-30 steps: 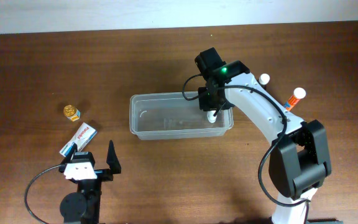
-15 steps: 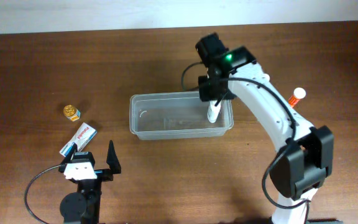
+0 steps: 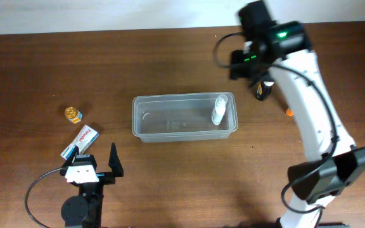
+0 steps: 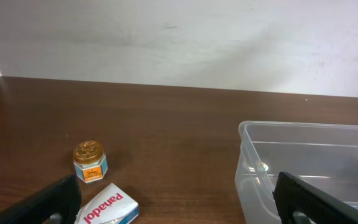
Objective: Pack container
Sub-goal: 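Move right gripper to the dark white-capped bottle and grasp it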
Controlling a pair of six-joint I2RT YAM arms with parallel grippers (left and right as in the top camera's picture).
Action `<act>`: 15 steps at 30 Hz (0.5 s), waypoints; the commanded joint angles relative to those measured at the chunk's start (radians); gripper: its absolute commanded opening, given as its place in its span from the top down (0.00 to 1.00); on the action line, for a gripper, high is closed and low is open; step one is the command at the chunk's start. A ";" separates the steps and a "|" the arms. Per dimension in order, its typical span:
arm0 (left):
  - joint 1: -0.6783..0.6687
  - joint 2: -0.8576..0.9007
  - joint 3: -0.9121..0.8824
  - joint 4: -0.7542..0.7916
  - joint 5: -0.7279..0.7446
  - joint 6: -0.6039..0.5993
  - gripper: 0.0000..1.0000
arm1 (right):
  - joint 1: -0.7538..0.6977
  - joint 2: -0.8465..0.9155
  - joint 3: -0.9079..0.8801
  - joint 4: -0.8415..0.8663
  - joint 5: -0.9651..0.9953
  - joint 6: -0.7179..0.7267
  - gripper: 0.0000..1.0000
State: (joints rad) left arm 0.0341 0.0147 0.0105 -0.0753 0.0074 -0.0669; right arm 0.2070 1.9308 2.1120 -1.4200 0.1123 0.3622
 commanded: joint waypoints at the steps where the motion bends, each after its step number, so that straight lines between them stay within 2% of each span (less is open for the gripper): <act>1: 0.003 -0.010 -0.002 -0.008 -0.003 0.019 0.00 | -0.104 -0.011 0.013 -0.001 -0.003 -0.023 0.30; 7: 0.003 -0.010 -0.002 -0.008 -0.003 0.019 0.00 | -0.205 0.014 0.013 0.036 -0.058 -0.106 0.30; 15: 0.003 -0.010 -0.002 -0.008 -0.003 0.019 0.00 | -0.229 0.132 0.011 0.066 -0.063 -0.143 0.30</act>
State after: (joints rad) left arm 0.0341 0.0147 0.0105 -0.0753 0.0074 -0.0669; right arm -0.0128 2.0022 2.1132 -1.3613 0.0662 0.2497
